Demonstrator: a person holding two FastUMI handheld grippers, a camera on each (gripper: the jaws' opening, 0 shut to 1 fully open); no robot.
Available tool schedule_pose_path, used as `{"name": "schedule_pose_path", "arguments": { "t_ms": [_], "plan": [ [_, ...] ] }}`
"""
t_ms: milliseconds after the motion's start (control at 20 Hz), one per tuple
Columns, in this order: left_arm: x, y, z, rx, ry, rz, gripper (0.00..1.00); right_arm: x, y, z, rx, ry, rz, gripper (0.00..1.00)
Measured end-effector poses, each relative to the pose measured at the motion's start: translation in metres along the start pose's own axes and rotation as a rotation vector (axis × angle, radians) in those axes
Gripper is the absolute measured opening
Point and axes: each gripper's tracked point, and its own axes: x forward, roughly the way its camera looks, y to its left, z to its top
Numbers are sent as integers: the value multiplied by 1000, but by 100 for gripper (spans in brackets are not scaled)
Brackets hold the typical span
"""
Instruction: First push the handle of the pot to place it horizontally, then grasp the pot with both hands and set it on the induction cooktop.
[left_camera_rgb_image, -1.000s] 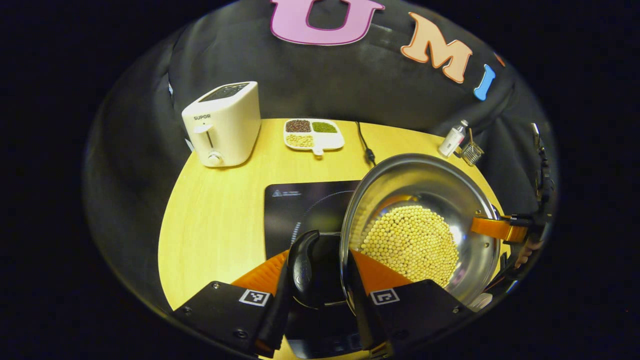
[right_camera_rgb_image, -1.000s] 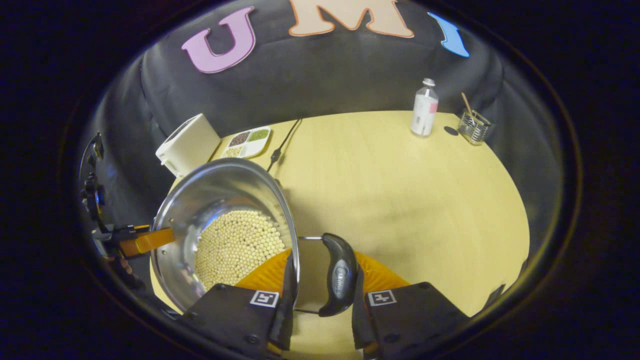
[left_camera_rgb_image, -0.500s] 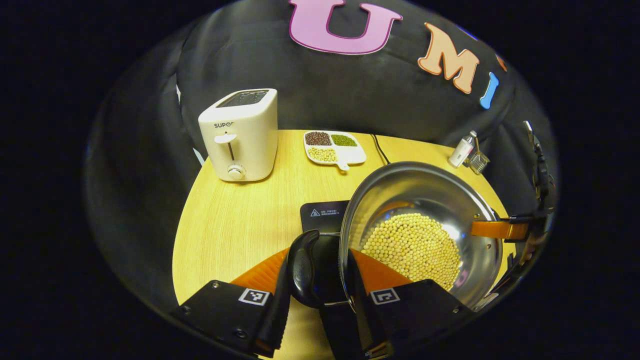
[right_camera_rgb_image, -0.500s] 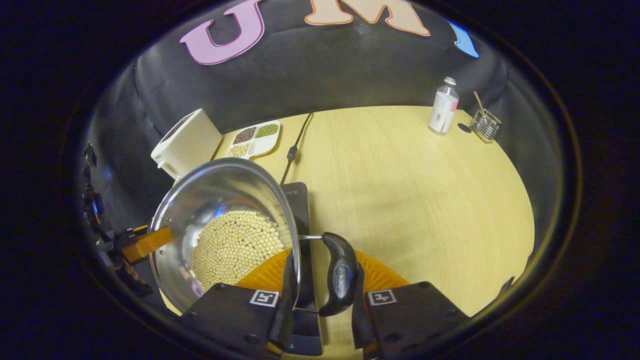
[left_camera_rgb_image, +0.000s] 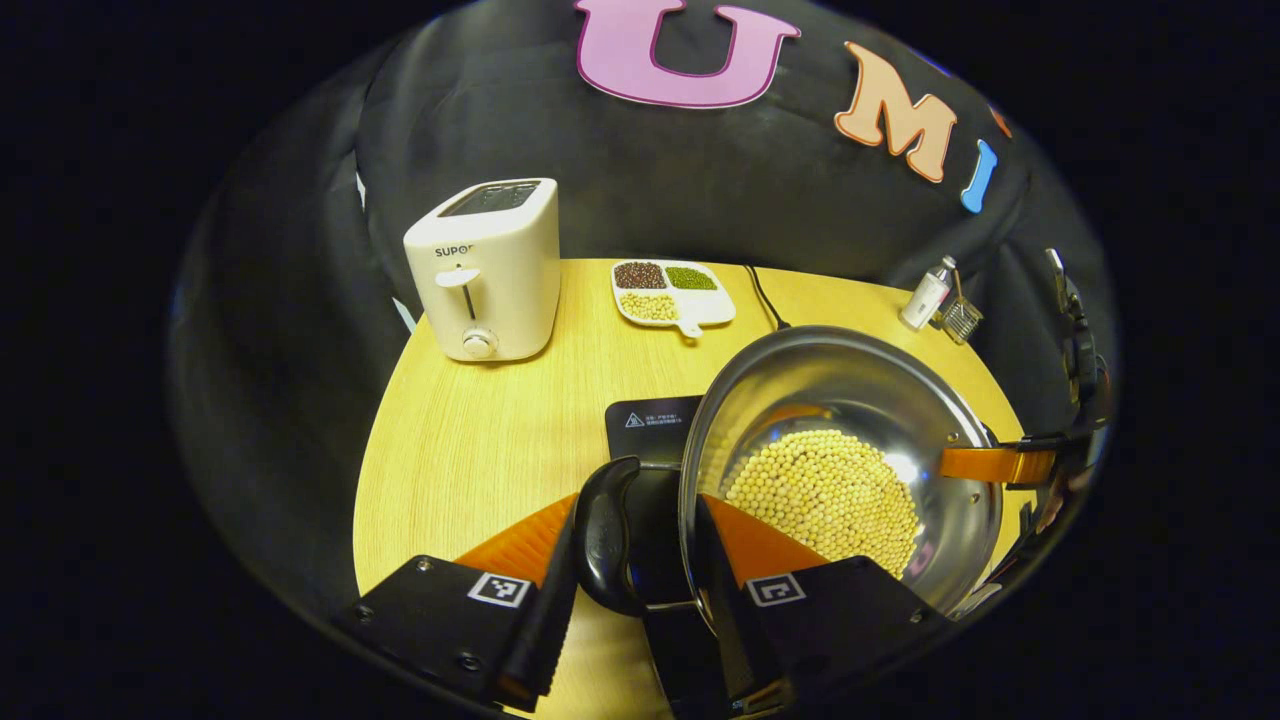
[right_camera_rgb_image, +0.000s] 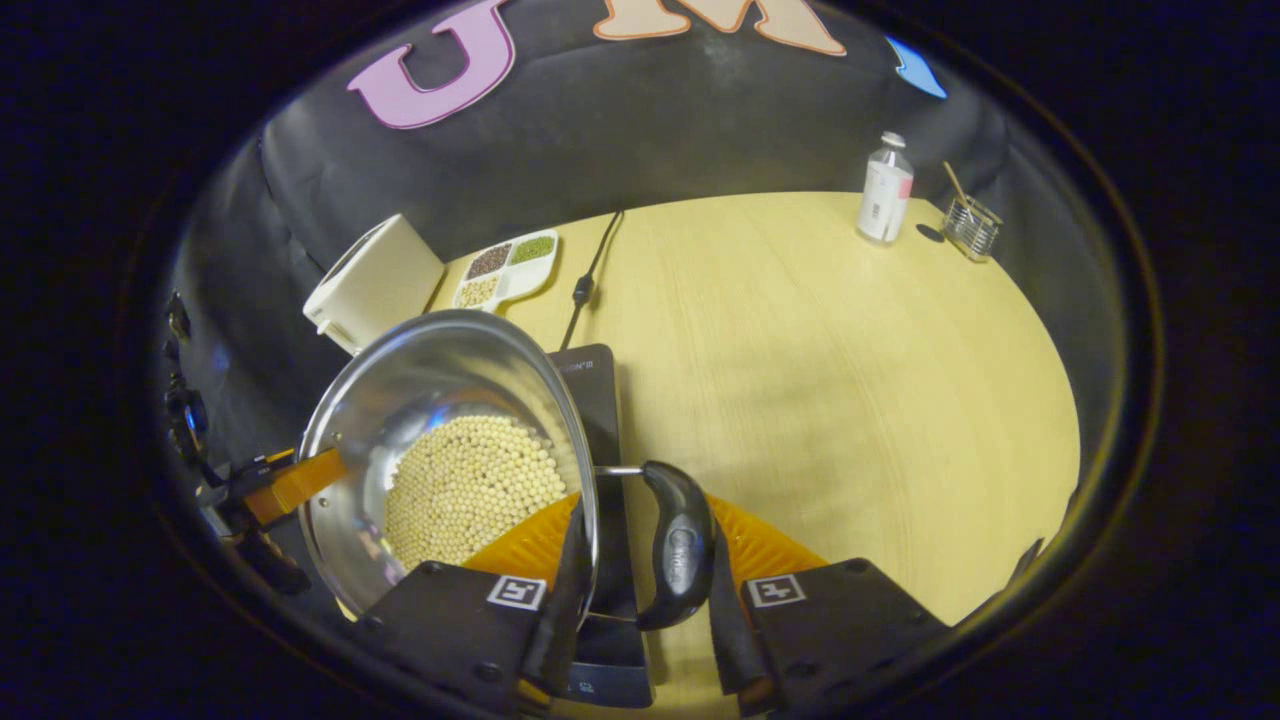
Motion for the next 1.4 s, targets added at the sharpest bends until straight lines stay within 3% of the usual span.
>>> {"name": "schedule_pose_path", "arguments": {
  "t_ms": [50,100,250,300,350,400,600,700,750,850,950,1000,1150,1400],
  "plan": [
    [-2,5,3,2,-10,25,72,-5,-1,1,-1,-10,-1,60],
    [-4,7,8,3,-30,43,69,-8,0,4,3,-23,7,60],
    [-18,-2,17,26,-81,47,85,-18,3,3,0,-44,31,93],
    [-23,-6,19,35,-97,47,92,-22,2,5,-5,-57,32,98],
    [-27,-10,21,44,-113,52,93,-28,-2,9,-6,-80,27,95],
    [-32,-14,23,57,-125,61,93,-34,-3,13,-1,-101,32,100],
    [-61,-30,37,122,-192,136,98,-64,-12,28,11,-172,103,100],
    [-81,-44,45,134,-238,182,98,-79,-30,33,-10,-200,126,99],
    [-91,-55,47,132,-255,201,97,-86,-42,34,-27,-211,133,94],
    [-110,-83,46,135,-274,228,97,-106,-71,41,-46,-247,131,99],
    [-130,-115,50,143,-311,236,95,-132,-92,55,-52,-320,148,94],
    [-141,-131,50,143,-326,248,95,-144,-101,58,-61,-345,162,99],
    [-170,-178,52,95,-383,255,98,-177,-123,65,-96,-405,214,99],
    [-221,-232,73,69,-468,242,98,-246,-160,95,-76,-542,213,99]
  ]
}}
